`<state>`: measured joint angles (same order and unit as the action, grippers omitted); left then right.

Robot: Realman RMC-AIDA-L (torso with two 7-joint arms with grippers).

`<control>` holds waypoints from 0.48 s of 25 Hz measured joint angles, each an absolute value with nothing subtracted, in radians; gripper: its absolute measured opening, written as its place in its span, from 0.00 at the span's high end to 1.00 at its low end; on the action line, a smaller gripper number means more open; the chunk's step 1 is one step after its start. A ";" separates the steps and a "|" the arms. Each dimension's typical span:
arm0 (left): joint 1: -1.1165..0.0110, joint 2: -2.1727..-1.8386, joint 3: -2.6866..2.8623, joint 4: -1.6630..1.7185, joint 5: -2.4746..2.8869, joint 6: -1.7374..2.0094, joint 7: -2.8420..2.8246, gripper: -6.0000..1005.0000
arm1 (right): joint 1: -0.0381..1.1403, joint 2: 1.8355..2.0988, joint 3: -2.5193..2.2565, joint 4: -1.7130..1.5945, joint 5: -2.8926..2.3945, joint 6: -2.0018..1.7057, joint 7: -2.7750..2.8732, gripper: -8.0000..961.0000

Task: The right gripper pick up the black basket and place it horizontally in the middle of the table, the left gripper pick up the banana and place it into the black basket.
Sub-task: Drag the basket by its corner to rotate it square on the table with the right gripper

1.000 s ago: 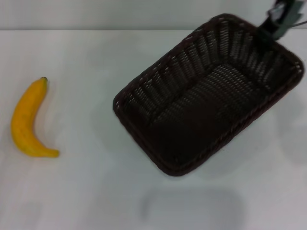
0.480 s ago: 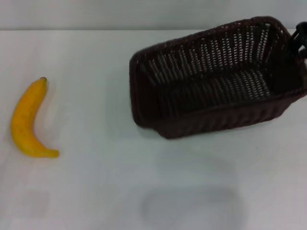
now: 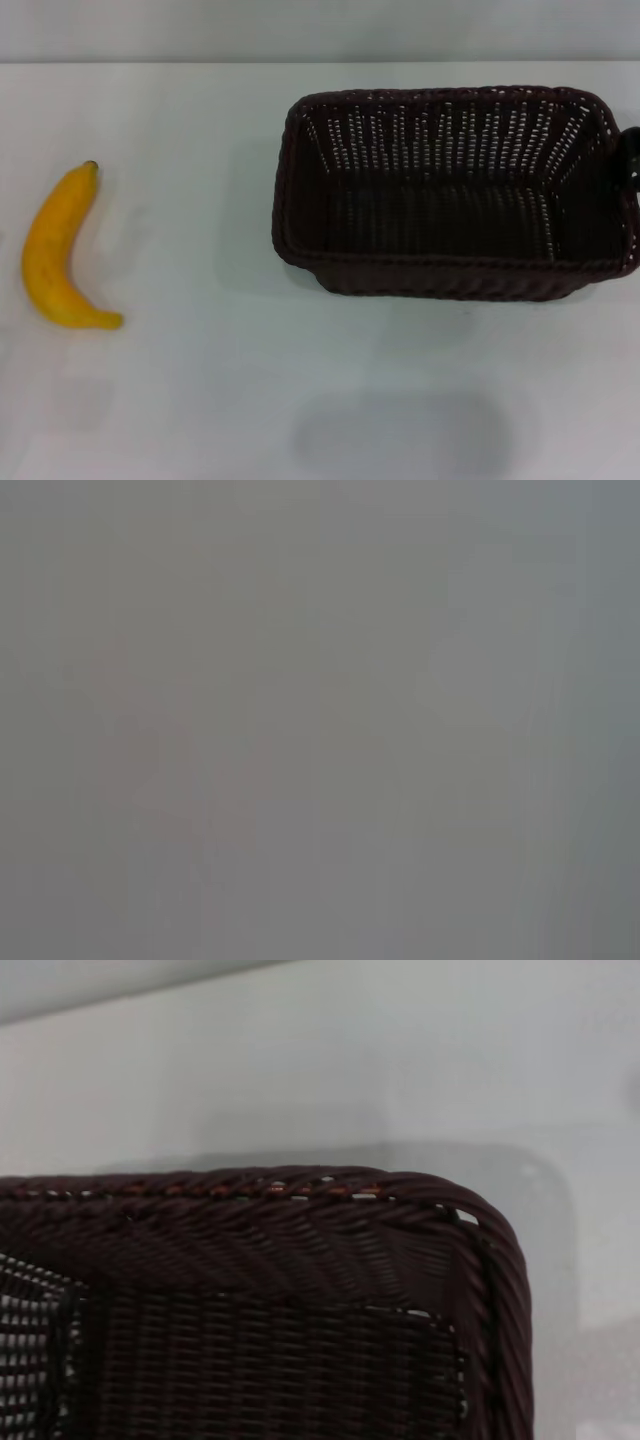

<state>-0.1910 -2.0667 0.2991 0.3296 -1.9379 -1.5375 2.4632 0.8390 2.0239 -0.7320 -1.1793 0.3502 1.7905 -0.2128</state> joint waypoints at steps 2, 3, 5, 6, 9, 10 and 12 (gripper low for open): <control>-0.195 -2.065 0.299 0.332 -1.938 -1.535 2.463 0.14 | 0.827 2.027 -0.755 -1.200 0.354 1.791 -0.208 0.81; -0.196 -2.065 0.299 0.335 -1.938 -1.535 2.462 0.14 | 0.823 2.027 -0.763 -1.205 0.358 1.791 -0.208 0.81; -0.196 -2.066 0.299 0.341 -1.939 -1.535 2.460 0.14 | 0.817 2.026 -0.791 -1.205 0.370 1.786 -0.208 0.81; -0.196 -2.066 0.298 0.342 -1.939 -1.535 2.459 0.14 | 0.818 2.023 -0.810 -1.198 0.373 1.782 -0.208 0.81; -0.199 -2.067 0.298 0.343 -1.940 -1.534 2.459 0.14 | 0.827 2.012 -0.854 -1.183 0.375 1.775 -0.209 0.80; -0.201 -2.067 0.298 0.344 -1.940 -1.533 2.459 0.15 | 0.831 2.010 -0.863 -1.181 0.375 1.774 -0.210 0.80; -0.206 -2.069 0.298 0.344 -1.942 -1.531 2.462 0.15 | 0.839 2.007 -0.867 -1.177 0.376 1.773 -0.213 0.80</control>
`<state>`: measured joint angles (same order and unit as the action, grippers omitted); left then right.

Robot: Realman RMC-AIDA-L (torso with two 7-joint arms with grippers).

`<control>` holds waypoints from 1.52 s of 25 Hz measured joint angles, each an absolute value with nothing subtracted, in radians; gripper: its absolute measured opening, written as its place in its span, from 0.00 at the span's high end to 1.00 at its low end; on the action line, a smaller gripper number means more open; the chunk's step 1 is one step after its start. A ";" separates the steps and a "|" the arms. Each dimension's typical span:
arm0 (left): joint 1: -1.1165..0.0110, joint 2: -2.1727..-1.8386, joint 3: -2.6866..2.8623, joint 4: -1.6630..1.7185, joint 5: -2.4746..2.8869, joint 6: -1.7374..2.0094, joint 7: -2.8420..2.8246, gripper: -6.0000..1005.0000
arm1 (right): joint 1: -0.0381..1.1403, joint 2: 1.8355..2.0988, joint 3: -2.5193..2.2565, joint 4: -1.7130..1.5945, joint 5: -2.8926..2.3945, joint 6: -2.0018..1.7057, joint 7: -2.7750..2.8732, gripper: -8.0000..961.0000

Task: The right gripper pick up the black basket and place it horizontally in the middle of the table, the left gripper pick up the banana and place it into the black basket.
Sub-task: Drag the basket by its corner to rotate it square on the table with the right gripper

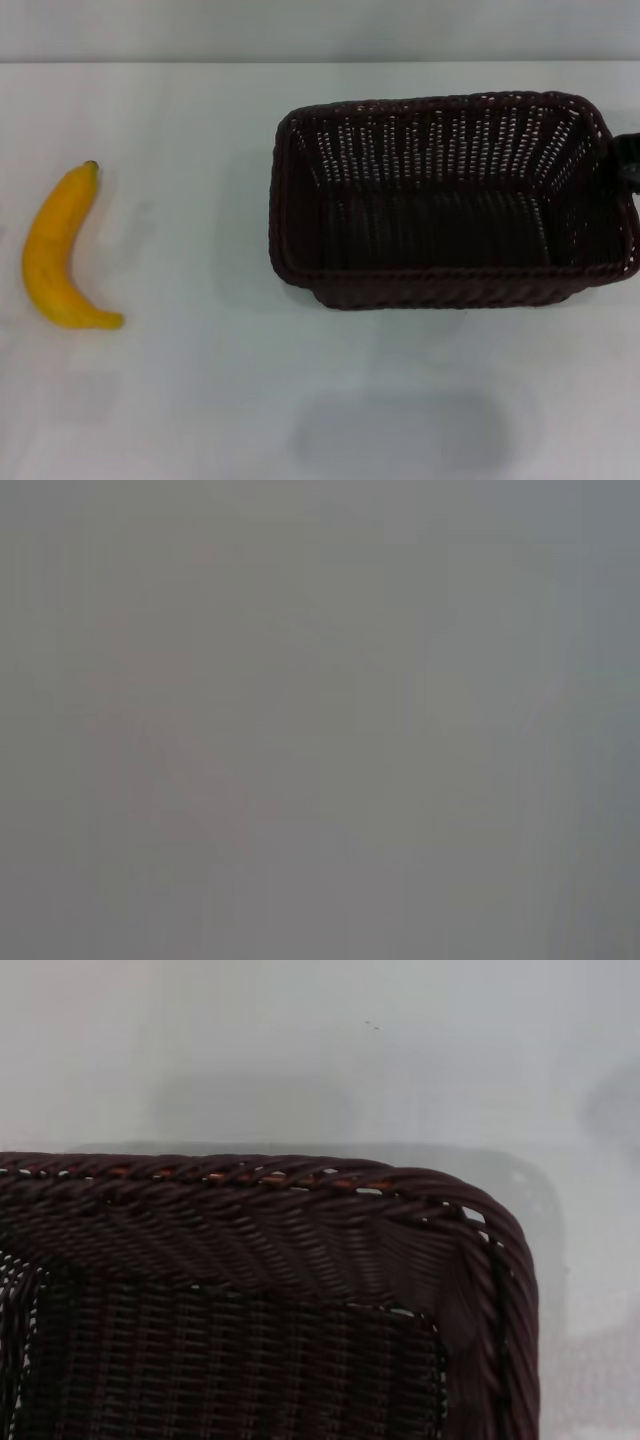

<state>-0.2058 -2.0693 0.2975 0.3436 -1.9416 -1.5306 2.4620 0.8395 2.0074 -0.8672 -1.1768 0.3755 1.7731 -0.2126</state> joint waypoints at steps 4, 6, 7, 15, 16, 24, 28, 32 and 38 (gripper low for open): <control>-0.209 -2.071 0.297 0.344 -1.942 -1.523 2.463 0.15 | 0.848 2.007 -0.887 -1.169 0.375 1.774 -0.218 0.79; -0.209 -2.072 0.297 0.344 -1.942 -1.521 2.463 0.15 | 0.850 2.006 -0.906 -1.173 0.373 1.776 -0.219 0.79; -0.209 -2.072 0.298 0.344 -1.942 -1.521 2.463 0.15 | 0.850 2.003 -0.911 -1.178 0.370 1.775 -0.219 0.78; -0.200 -2.074 0.297 0.337 -1.961 -1.524 2.463 0.15 | 0.856 1.997 -0.973 -1.236 0.259 1.786 -0.224 0.78; -0.199 -2.074 0.298 0.337 -1.964 -1.525 2.463 0.15 | 0.855 2.000 -0.980 -1.249 0.258 1.790 -0.226 0.78; -0.175 -2.076 0.297 0.333 -1.982 -1.528 2.457 0.15 | 0.836 2.019 -1.085 -1.270 0.266 1.804 -0.200 0.77; -0.171 -2.077 0.298 0.327 -1.987 -1.528 2.457 0.16 | 0.840 2.027 -1.202 -1.308 0.194 1.805 -0.147 0.77; -0.172 -2.077 0.298 0.319 -1.987 -1.515 2.463 0.16 | 0.854 2.027 -1.237 -1.330 0.143 1.803 -0.113 0.77; -0.172 -2.077 0.302 0.319 -1.985 -1.507 2.464 0.16 | 0.868 2.028 -1.227 -1.313 0.170 1.804 -0.112 0.71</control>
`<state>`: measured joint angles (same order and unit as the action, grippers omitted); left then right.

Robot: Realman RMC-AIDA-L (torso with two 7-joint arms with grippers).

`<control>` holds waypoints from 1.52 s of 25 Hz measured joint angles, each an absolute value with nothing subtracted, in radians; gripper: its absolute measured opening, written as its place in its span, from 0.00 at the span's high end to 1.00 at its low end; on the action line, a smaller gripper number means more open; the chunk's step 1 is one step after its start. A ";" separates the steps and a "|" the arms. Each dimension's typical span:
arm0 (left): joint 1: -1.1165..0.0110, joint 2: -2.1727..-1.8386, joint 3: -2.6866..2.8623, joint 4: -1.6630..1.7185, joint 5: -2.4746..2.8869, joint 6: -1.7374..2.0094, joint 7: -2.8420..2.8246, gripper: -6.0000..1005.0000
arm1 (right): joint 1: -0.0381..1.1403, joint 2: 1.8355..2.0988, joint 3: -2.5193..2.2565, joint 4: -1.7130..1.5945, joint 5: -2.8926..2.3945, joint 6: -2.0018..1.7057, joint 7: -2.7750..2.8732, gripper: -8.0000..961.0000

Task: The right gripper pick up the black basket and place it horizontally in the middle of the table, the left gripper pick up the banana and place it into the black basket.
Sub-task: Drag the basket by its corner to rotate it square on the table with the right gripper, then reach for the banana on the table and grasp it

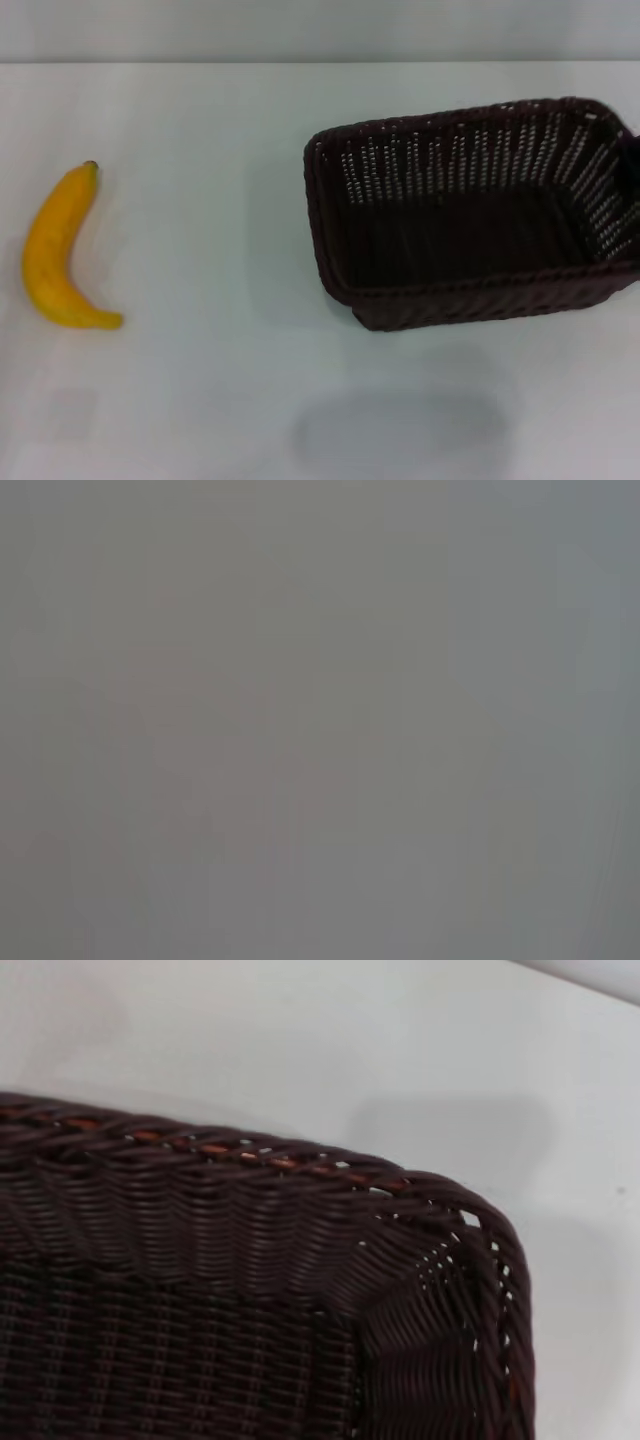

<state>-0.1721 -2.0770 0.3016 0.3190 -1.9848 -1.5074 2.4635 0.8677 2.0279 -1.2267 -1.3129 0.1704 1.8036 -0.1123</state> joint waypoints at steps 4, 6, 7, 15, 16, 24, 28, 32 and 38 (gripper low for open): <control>-0.177 -2.077 0.301 0.319 -1.984 -1.507 2.464 0.16 | 0.860 2.028 -1.219 -1.308 0.194 1.807 -0.118 0.65; -0.179 -2.077 0.302 0.319 -1.984 -1.507 2.464 0.16 | 0.853 2.028 -1.219 -1.308 0.214 1.809 -0.123 0.64; -0.180 -2.077 0.302 0.319 -1.984 -1.507 2.464 0.16 | 0.849 2.028 -1.219 -1.311 0.223 1.810 -0.125 0.63; -0.176 -2.076 0.305 0.319 -1.983 -1.514 2.458 0.16 | 0.771 2.019 -1.191 -1.431 0.256 1.811 -0.141 0.62; -0.174 -2.076 0.305 0.319 -1.983 -1.516 2.457 0.16 | 0.753 2.014 -1.181 -1.459 0.255 1.811 -0.144 0.62; -0.169 -2.077 0.307 0.319 -1.976 -1.520 2.419 0.17 | 0.595 2.005 -0.955 -1.718 0.437 1.804 -0.305 0.62; -0.166 -2.076 0.308 0.331 -1.934 -1.536 2.320 0.17 | 0.523 2.007 -0.793 -1.720 0.561 1.760 -0.468 0.62; -0.162 -2.066 0.307 0.442 -1.815 -1.518 2.105 0.17 | 0.420 2.007 -0.686 -1.694 0.699 1.641 -0.665 0.62; -0.171 -2.046 0.307 0.688 -1.593 -1.481 1.675 0.17 | 0.265 2.004 -0.598 -1.509 1.008 1.401 -1.008 0.62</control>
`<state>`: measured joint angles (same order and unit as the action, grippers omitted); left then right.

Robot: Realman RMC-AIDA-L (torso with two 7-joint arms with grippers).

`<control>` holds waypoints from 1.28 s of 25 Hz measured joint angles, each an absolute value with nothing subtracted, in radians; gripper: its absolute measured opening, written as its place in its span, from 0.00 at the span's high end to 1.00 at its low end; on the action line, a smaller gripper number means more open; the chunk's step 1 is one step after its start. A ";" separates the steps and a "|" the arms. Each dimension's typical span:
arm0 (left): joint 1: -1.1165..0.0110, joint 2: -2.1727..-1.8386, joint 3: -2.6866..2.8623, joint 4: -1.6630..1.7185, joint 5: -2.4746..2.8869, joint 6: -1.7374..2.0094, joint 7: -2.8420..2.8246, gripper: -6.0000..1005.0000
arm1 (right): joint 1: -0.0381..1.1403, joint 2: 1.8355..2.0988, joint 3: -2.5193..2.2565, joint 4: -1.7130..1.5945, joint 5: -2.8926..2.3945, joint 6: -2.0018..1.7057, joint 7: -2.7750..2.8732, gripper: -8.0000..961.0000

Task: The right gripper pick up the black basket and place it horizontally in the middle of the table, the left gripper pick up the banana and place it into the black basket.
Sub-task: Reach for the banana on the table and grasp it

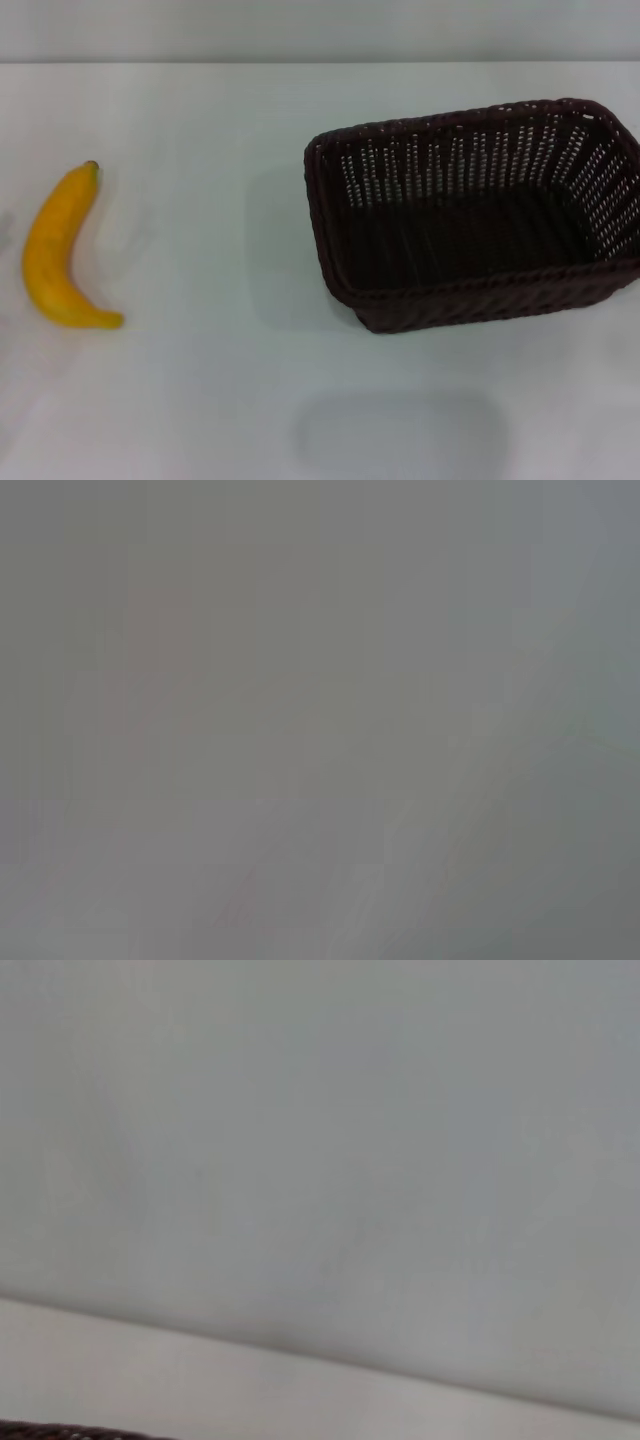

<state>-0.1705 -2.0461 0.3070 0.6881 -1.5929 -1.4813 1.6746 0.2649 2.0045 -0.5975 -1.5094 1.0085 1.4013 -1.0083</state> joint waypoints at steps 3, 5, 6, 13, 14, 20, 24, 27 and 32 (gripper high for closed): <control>-0.186 -2.040 0.307 0.796 -1.491 -1.478 1.496 0.17 | 0.253 2.001 -0.548 -1.370 1.071 1.344 -1.173 0.62; -0.204 -2.038 0.307 0.873 -1.400 -1.474 1.375 0.17 | 0.263 2.001 -0.493 -1.266 1.083 1.317 -1.280 0.62; -0.219 -2.036 0.307 0.921 -1.341 -1.473 1.303 0.18 | 0.270 2.001 -0.463 -1.219 1.090 1.310 -1.332 0.62; -0.343 -1.974 0.392 1.104 -0.966 -1.484 0.900 0.18 | 0.279 2.002 -0.363 -0.989 1.225 1.249 -1.625 0.62; -0.362 -1.954 0.424 1.107 -0.913 -1.484 0.841 0.18 | 0.280 2.002 -0.362 -0.969 1.242 1.232 -1.646 0.62; -0.481 -1.874 0.529 1.110 -0.650 -1.577 0.630 0.18 | 0.308 2.003 -0.371 -0.912 1.269 1.151 -1.675 0.62; -0.575 -1.859 0.540 1.106 -0.520 -1.641 0.552 0.18 | 0.325 2.005 -0.372 -0.884 1.269 1.135 -1.702 0.62; -0.635 -1.868 0.588 1.082 -0.437 -1.641 0.512 0.18 | 0.334 2.008 -0.375 -0.867 1.277 1.131 -1.714 0.62; -0.696 -1.878 0.623 0.970 -0.385 -1.599 0.499 0.18 | 0.357 2.010 -0.374 -0.806 1.312 1.120 -1.804 0.62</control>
<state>-0.6958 -1.8779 0.6230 0.9703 -0.3855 -1.5986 0.4992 0.3572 2.0099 -0.3741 -0.8064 1.3120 1.1199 -1.8041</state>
